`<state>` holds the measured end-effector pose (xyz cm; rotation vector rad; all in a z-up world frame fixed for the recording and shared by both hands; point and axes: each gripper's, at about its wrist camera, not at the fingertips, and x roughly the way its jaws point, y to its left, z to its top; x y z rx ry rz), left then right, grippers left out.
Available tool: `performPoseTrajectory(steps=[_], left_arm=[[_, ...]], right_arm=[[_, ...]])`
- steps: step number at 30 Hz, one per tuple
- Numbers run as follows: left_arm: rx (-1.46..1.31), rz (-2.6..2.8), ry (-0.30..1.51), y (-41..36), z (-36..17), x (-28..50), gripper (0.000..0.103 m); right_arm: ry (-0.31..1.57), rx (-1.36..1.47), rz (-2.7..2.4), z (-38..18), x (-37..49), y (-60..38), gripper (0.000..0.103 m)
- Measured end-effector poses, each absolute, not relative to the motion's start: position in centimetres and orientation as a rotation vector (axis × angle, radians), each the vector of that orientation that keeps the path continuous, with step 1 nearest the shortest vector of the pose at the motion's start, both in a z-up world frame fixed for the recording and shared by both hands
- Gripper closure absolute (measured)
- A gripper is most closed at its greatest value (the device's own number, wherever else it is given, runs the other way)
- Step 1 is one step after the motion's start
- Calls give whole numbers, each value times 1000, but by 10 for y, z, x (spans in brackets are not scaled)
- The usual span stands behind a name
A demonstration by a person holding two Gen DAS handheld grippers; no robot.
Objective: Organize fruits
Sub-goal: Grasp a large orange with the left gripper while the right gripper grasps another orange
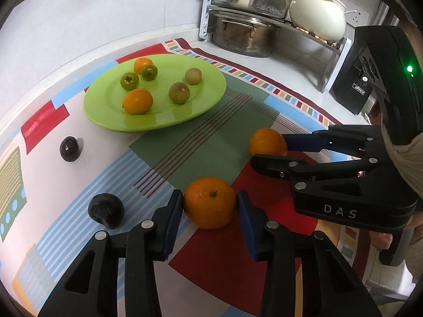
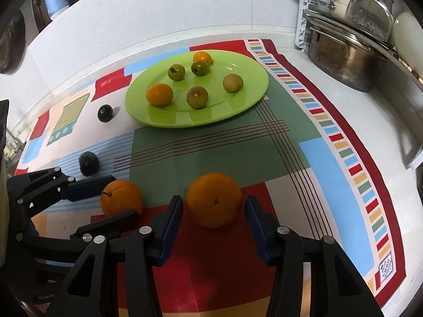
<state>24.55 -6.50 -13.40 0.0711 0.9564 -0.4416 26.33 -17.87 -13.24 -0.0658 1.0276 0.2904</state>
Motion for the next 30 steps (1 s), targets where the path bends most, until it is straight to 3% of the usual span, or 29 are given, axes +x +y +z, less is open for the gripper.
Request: performPoseTrajectory(steps=[30], left_arm=[[70, -399, 797, -50, -72, 225, 62]], right_arm=[[871, -30, 269, -77, 233, -177, 60]])
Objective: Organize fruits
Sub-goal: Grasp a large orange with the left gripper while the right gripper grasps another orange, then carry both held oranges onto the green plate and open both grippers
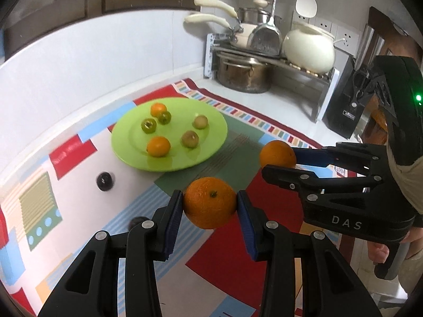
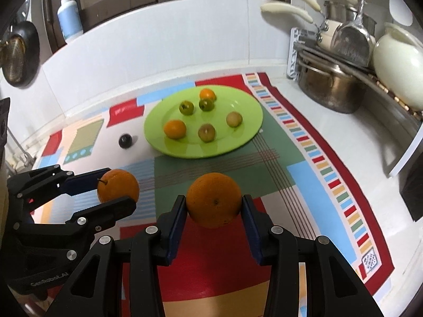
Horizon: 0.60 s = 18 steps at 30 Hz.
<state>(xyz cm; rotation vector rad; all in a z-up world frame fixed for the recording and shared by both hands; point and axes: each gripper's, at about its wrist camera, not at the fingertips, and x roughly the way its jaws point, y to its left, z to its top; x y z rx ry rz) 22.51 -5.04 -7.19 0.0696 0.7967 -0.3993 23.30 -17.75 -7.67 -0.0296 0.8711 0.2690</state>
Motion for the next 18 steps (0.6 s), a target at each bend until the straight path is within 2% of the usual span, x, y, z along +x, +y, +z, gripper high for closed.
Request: performPoseTrajectory(steps=[18], left_arm=[[84, -340, 679, -32, -28, 247, 62]], right_arm=[[757, -6, 276, -30, 254, -163, 60]])
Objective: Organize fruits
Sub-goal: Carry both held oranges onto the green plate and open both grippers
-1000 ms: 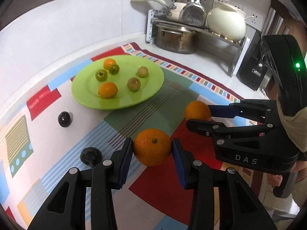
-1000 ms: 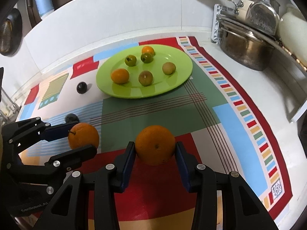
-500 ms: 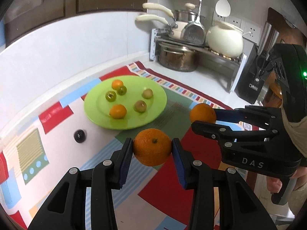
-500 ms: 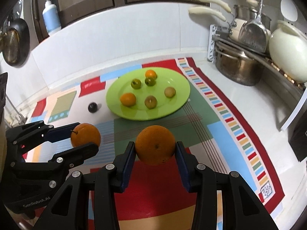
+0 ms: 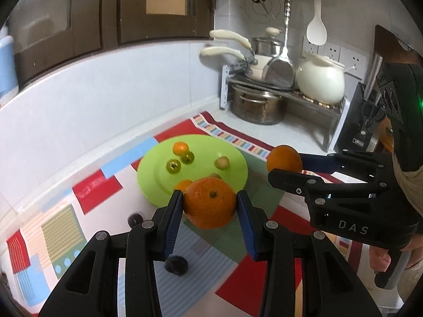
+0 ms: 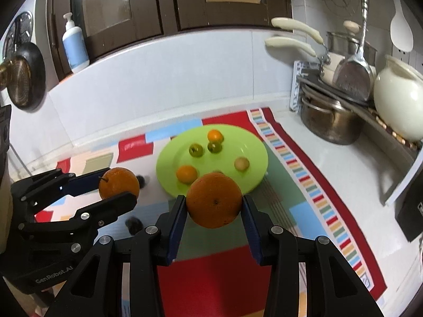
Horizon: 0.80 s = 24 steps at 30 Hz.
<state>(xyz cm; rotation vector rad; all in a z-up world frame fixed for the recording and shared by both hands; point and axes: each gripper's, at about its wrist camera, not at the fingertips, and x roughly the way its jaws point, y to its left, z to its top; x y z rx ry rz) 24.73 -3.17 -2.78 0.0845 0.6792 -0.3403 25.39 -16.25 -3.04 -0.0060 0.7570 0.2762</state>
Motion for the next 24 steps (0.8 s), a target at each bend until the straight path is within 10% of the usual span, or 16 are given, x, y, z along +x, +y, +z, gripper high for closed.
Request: performPoseTrajectory(steps=[24], left_arm=[[69, -305, 686, -19, -16, 331, 62]], right_arm=[[746, -31, 264, -19, 330, -151, 60]])
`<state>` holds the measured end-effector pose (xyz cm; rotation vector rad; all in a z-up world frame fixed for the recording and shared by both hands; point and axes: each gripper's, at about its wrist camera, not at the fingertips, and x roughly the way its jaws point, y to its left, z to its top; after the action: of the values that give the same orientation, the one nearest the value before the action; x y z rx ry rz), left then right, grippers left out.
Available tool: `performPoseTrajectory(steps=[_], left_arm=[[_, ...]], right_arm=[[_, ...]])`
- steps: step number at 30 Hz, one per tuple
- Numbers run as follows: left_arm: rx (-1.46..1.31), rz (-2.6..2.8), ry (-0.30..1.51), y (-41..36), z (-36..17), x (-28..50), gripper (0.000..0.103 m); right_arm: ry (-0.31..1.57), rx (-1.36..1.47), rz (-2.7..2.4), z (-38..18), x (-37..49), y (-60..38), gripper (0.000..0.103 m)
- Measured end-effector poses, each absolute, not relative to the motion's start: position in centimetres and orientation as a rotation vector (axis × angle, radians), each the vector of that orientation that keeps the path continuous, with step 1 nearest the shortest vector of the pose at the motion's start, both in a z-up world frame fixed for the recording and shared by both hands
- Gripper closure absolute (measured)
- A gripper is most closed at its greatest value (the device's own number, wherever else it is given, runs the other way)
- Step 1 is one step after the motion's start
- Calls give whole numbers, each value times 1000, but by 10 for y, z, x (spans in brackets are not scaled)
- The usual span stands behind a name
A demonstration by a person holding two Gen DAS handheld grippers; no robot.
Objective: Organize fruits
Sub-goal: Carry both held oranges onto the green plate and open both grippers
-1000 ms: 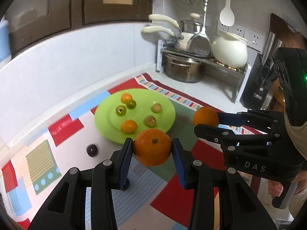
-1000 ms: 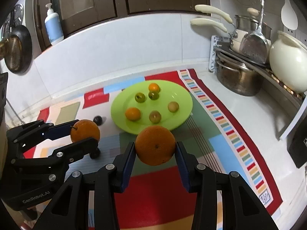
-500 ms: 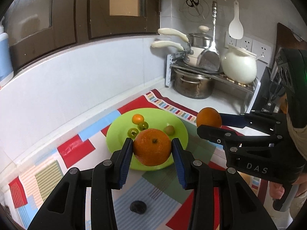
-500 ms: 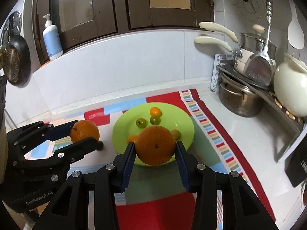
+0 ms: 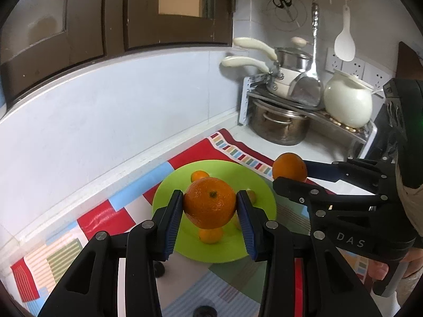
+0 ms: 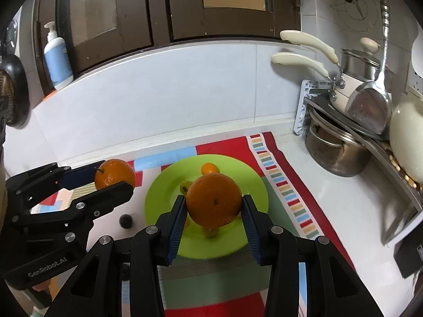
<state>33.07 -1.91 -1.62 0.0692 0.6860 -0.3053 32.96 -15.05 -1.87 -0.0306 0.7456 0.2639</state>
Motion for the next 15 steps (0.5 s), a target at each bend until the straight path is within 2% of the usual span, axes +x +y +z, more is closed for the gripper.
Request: performPoseTrajectory(steps=[15], left_arm=[[73, -287, 791, -10, -60, 386, 62]], right_arm=[[830, -43, 260, -57, 391, -146, 60]])
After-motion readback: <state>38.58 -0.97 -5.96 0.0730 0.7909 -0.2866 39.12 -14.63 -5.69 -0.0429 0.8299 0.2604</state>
